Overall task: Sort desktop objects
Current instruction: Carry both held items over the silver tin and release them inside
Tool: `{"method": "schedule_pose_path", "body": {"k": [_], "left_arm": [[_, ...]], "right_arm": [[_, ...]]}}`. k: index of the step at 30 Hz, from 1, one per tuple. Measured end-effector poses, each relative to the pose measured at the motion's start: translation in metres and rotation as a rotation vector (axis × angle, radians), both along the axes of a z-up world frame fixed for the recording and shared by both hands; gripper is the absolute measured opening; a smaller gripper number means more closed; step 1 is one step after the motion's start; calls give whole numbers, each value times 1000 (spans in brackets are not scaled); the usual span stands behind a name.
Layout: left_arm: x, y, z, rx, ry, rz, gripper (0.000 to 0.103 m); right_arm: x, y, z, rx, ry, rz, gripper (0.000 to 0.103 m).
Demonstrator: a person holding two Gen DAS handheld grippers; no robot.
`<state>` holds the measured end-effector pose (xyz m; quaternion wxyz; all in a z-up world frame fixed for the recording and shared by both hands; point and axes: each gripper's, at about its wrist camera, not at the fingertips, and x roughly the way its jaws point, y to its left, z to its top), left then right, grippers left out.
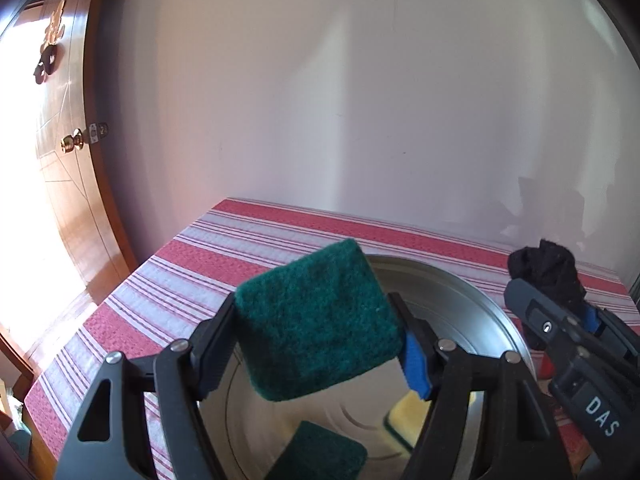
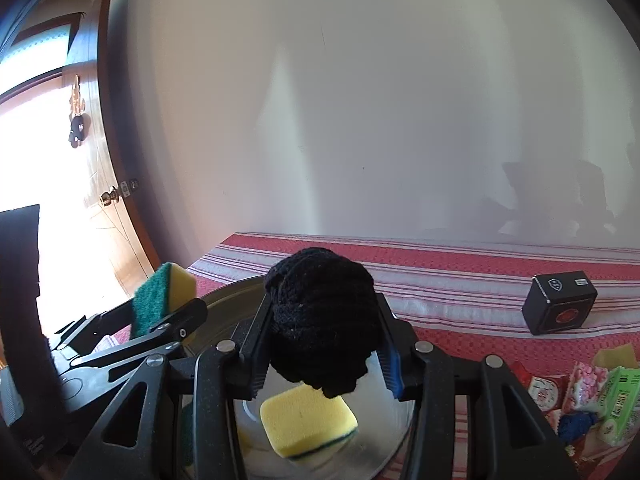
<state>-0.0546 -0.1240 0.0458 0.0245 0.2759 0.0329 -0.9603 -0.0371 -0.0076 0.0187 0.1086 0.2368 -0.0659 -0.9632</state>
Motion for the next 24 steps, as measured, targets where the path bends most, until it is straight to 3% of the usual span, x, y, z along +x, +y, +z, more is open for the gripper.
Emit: {"method": "schedule_pose_path", "body": {"k": [11,16,24], "left_arm": [[-29,-8,-5,-47,-74,43,72],[-38,-4,-11,-87,-98,65,72],[-44,4,-16,-131,-116,81,72]], "right_arm": [[-45,-8,-14,7,-116,-21,48],[-44,-13,-21,46,-96,-4,48],[-44,2,-23,-6,-111,24,48]]}}
